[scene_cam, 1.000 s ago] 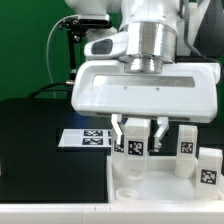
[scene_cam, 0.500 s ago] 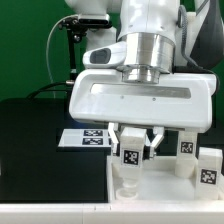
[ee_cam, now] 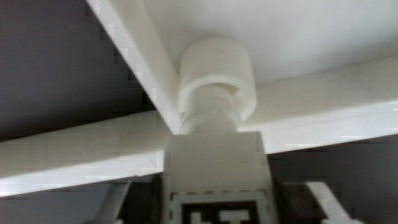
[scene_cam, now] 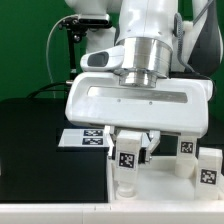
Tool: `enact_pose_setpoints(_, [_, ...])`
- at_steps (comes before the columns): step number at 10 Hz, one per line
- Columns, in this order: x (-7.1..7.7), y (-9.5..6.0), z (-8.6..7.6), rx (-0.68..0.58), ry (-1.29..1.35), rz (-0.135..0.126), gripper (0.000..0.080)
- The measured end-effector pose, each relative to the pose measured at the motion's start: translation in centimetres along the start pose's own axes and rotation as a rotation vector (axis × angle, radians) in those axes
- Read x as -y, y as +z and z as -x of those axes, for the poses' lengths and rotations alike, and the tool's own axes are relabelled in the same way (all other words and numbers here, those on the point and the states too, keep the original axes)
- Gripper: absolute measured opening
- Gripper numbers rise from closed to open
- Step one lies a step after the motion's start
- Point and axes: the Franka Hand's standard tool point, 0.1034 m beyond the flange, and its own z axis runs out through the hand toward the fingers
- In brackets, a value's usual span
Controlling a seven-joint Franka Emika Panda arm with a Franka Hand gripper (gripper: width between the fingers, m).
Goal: Assemble square table
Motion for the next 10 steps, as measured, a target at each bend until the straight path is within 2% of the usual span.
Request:
enact_pose_setpoints(7, [0.18, 0.45, 0.34, -0.015, -0.012, 0.003, 0.0282])
enact_pose_setpoints(8, [0.18, 0.46, 0.36, -0.015, -0.012, 0.003, 0.0368])
enact_pose_setpoints(9, [0.18, 0.46, 0.36, -0.015, -0.012, 0.003, 0.0504])
enact_pose_setpoints(10, [0.18, 0.46, 0.36, -0.015, -0.012, 0.003, 0.0504])
